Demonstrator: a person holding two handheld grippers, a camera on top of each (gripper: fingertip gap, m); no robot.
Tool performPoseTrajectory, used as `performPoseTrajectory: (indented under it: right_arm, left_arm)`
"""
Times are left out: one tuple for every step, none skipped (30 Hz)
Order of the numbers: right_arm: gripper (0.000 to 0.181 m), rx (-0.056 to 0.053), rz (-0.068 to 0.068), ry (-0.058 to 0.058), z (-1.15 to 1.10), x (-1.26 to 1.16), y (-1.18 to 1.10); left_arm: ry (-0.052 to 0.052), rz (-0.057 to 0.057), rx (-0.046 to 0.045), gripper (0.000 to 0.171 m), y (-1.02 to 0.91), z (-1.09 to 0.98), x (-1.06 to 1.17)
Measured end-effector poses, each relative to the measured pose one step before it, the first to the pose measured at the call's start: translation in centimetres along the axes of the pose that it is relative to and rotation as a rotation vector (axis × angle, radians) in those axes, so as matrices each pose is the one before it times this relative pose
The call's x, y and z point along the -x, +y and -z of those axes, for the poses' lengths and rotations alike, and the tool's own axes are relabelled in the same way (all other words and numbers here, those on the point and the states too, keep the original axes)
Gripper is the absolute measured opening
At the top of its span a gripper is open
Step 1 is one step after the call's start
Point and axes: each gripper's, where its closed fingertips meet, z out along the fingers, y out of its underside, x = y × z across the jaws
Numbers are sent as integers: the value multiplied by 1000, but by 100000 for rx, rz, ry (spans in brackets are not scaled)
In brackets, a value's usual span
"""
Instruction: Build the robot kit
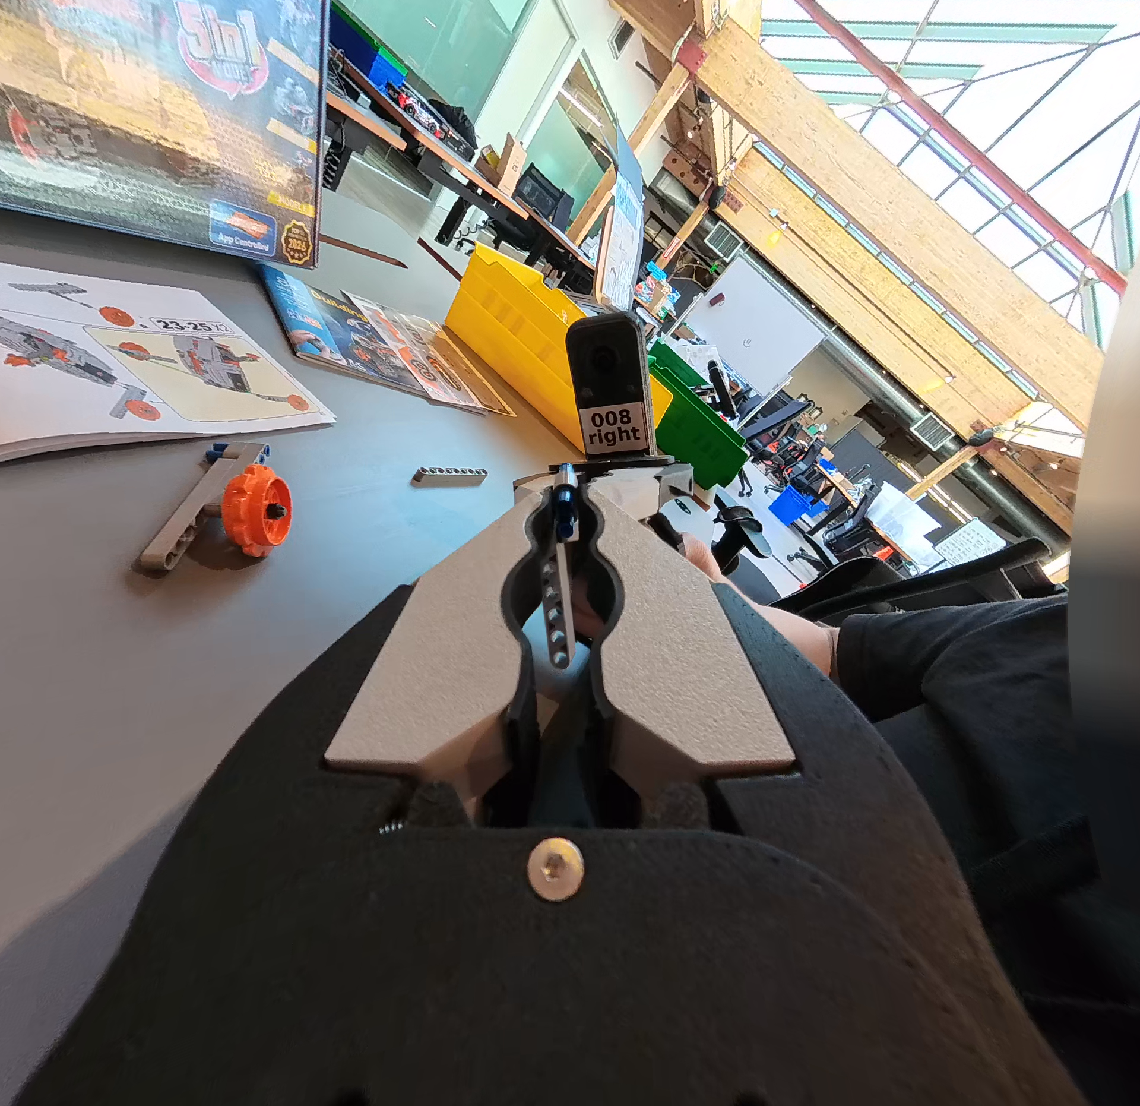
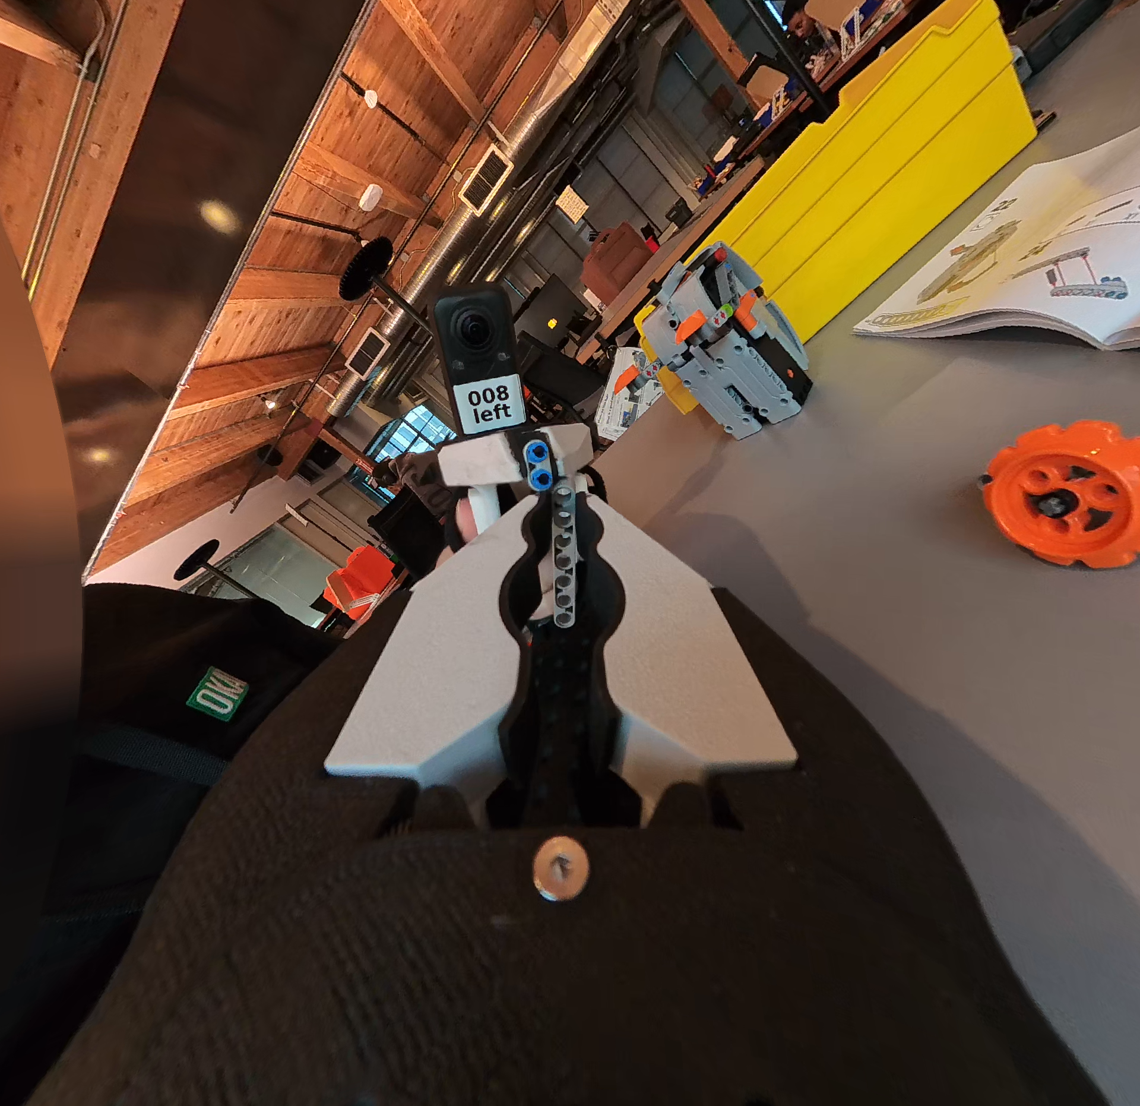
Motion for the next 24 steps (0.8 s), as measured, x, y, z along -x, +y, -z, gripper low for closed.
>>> performPoseTrajectory:
  right_arm:
    - [5, 329, -417, 586, 102, -145, -11]
    - [5, 493, -221, 1018, 173, -211, -4]
    - [5, -648, 95, -15, 240, 0, -193]
    - [5, -1929, 423, -1498, 286, 286, -423]
    - [5, -2084, 554, -1666, 270, 335, -467]
    - [5, -1641, 401, -1315, 179, 240, -392]
    - [5, -657, -38, -1333, 67, 203, -169]
    - [5, -239, -550, -2173, -51, 295, -44]
    - [5, 169, -971, -2799, -116, 379, 69]
    - [5, 139, -852, -2146, -125, 282, 75]
    - [4, -186, -815, -1292, -87, 130, 21]
    - [4, -88, -937, -897, -34, 48, 9]
    - [5, -369, -1026, -1285, -9, 110, -32]
    - [5, -488, -1125, -1726, -17, 186, -57]
    - [5, -466, -1310, -1470, -9, 127, -51]
    - [5, -399, -1049, -461, -8, -34, -26]
    - [4, -161, -760, -199, -2, -54, -11]
    - [4, 175, -433, -350, -34, -5, 45]
    - [5, 636, -187, -255, -78, 6, 119]
    - [5, 858, 109, 154, -67, -51, 144]
    - [5, -243, -97, 166, 6, -56, -45]
    - [5, 652, -180, 14, -33, -32, 95]
    - [5, 913, 357, 697, -63, -123, 159]
    - [5, 426, 500, 434, -34, -60, 70]
  left_arm:
    - [80, 13, 30, 5, -91, 169, 28]
    - [770, 745, 554, 5, -52, 203, -44]
    - [1156, 1411, 338, 5, -99, 228, -62]
    - [1418, 1845, -235, 5, -158, 278, -70]
    - [1830, 2315, -307, 5, -171, 275, -125]
    - [2073, 2319, -135, 5, -127, 235, -166]
    - [1616, 2012, 423, 5, -15, 174, -124]
    - [1144, 1484, 604, 5, 45, 95, -99]
    - [1077, 1054, 570, 5, 88, 30, -119]
    - [1104, 977, 319, 5, 91, -22, -139]
    - [1540, 928, -214, 5, 13, -38, -209]
    - [1364, 824, -681, 5, -34, -38, -170]
    - [968, 566, -537, 5, -11, -58, -109]
    - [371, 190, 74, 5, 73, -65, -4]
    - [15, -187, 231, 6, 101, -96, 33]
    - [9, -392, 169, 6, 94, -112, 20]
    - [148, -414, 211, 6, 110, -139, -18]
    - [76, -392, 138, 6, 78, -136, -3]
    - [-362, -439, 103, 6, 77, -118, 67]
    - [-391, -529, -100, 5, 19, -54, 94]
    - [-330, -357, -462, 5, -47, 1, 91]
    - [2, -121, 128, 5, 34, -8, 37]
    - [-14, 20, 183, 5, 57, -13, 30]
    - [-171, -198, -781, 5, -77, 40, 34]
